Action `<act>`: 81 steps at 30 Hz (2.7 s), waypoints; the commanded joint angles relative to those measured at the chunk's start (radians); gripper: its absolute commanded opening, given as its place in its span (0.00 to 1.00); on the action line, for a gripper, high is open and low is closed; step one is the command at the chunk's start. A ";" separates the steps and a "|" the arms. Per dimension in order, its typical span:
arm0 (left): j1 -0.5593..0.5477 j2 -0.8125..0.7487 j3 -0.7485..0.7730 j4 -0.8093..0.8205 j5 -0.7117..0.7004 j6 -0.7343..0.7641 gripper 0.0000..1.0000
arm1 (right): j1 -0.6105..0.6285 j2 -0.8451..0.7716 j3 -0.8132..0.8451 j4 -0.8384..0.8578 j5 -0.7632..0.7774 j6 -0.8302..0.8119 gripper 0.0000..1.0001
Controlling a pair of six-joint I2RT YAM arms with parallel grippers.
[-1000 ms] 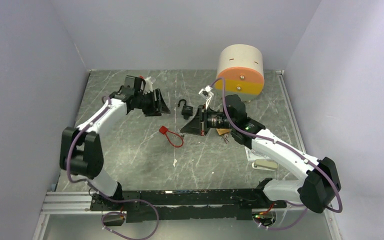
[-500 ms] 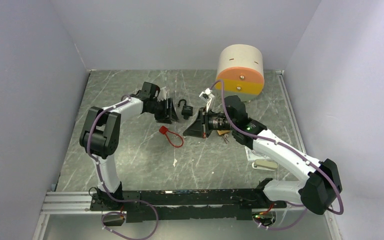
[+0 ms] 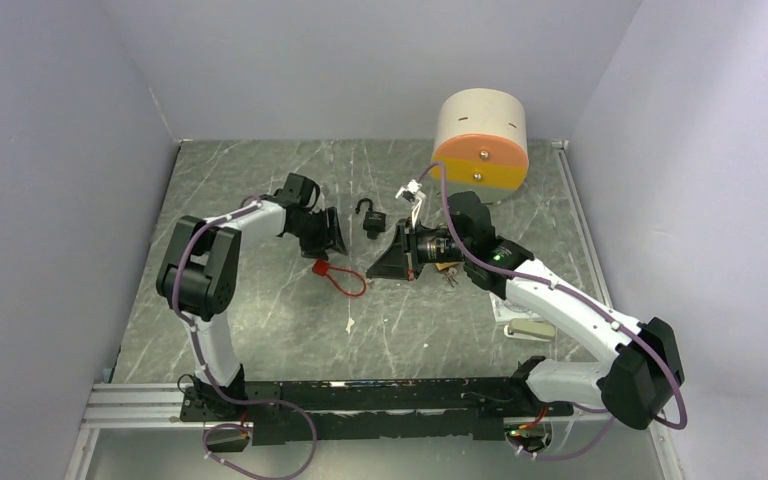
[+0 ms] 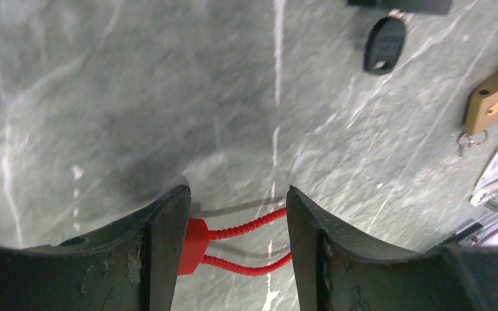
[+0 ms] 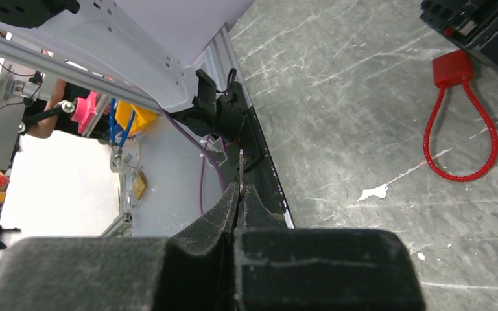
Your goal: Unlock with the key
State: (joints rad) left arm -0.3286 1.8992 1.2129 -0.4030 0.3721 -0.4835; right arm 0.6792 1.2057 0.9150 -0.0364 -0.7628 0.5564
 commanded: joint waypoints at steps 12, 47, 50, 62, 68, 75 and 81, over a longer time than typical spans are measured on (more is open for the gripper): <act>-0.253 -0.305 -0.336 -0.042 -0.187 -0.140 0.61 | -0.003 0.020 -0.028 0.162 -0.076 0.043 0.00; -0.225 -0.209 -0.114 -0.503 -0.668 -0.540 0.19 | -0.009 -0.003 -0.189 0.244 0.086 0.128 0.00; -0.220 -0.223 -0.112 -0.485 -0.635 -0.519 0.58 | -0.008 0.008 -0.195 0.208 0.141 0.121 0.00; -0.236 -0.385 -0.244 -0.425 -0.433 -0.372 0.79 | 0.000 0.001 -0.349 0.357 0.248 0.235 0.00; -0.249 -0.441 -0.358 -0.293 -0.359 -0.257 0.78 | 0.030 0.045 -0.374 0.408 0.255 0.256 0.00; -0.265 -0.334 -0.289 -0.335 -0.461 -0.229 0.57 | 0.059 0.079 -0.373 0.434 0.268 0.274 0.00; -0.307 -0.317 -0.274 -0.375 -0.505 -0.254 0.45 | 0.076 0.083 -0.398 0.489 0.249 0.268 0.00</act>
State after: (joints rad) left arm -0.5991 1.5898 0.9062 -0.7464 -0.0795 -0.7338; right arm 0.7425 1.2896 0.5369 0.3489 -0.5068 0.8249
